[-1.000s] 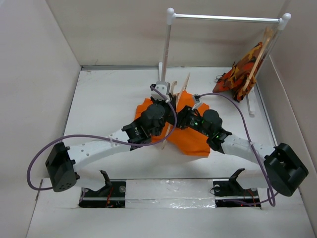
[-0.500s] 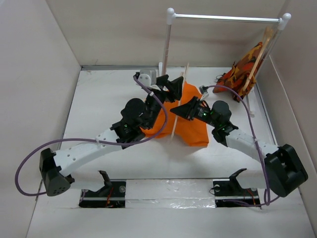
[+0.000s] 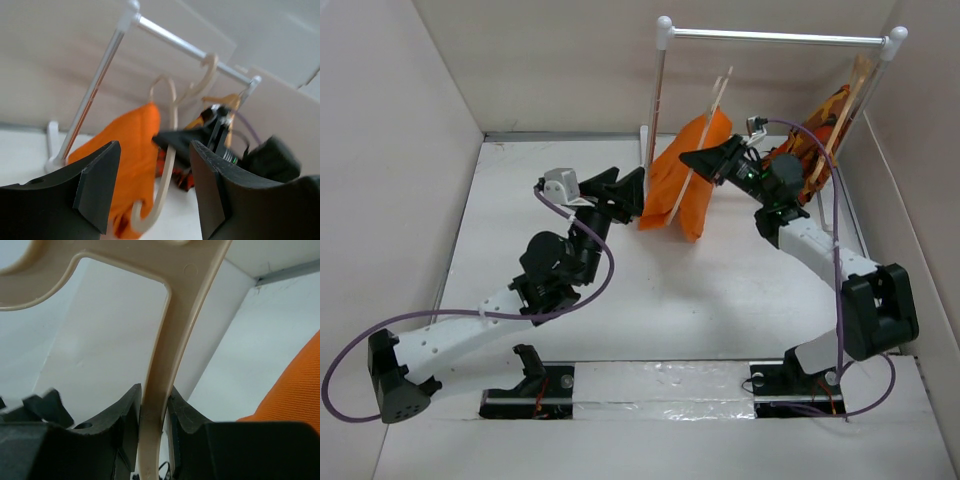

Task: Place the trousers on the hanger
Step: Place the hanger at the clothesline.

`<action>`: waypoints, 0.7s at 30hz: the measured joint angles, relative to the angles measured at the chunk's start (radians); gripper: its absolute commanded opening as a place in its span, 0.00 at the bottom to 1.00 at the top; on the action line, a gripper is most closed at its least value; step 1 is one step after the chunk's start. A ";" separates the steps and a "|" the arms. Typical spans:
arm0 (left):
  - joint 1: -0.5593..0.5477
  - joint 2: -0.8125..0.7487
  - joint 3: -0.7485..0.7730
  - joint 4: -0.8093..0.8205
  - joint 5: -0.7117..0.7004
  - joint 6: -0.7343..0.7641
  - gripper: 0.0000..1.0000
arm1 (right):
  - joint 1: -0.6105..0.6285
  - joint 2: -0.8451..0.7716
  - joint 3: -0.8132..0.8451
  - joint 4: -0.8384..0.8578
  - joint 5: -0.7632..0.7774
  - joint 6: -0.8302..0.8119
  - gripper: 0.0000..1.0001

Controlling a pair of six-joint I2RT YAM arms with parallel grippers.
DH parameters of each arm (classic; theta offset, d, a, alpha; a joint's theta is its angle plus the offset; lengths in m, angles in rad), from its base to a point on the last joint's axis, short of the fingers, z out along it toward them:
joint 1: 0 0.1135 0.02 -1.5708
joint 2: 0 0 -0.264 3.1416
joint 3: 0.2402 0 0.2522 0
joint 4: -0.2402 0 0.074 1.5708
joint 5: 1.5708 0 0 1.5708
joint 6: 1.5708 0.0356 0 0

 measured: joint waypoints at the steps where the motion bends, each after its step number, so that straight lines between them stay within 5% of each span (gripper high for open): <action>1: 0.000 0.005 -0.021 -0.007 -0.008 -0.008 0.54 | -0.010 0.020 0.027 -0.002 -0.002 0.002 0.06; 21: 0.009 0.000 -0.290 -0.211 -0.021 -0.219 0.54 | -0.190 0.411 0.563 -0.110 -0.059 0.006 0.07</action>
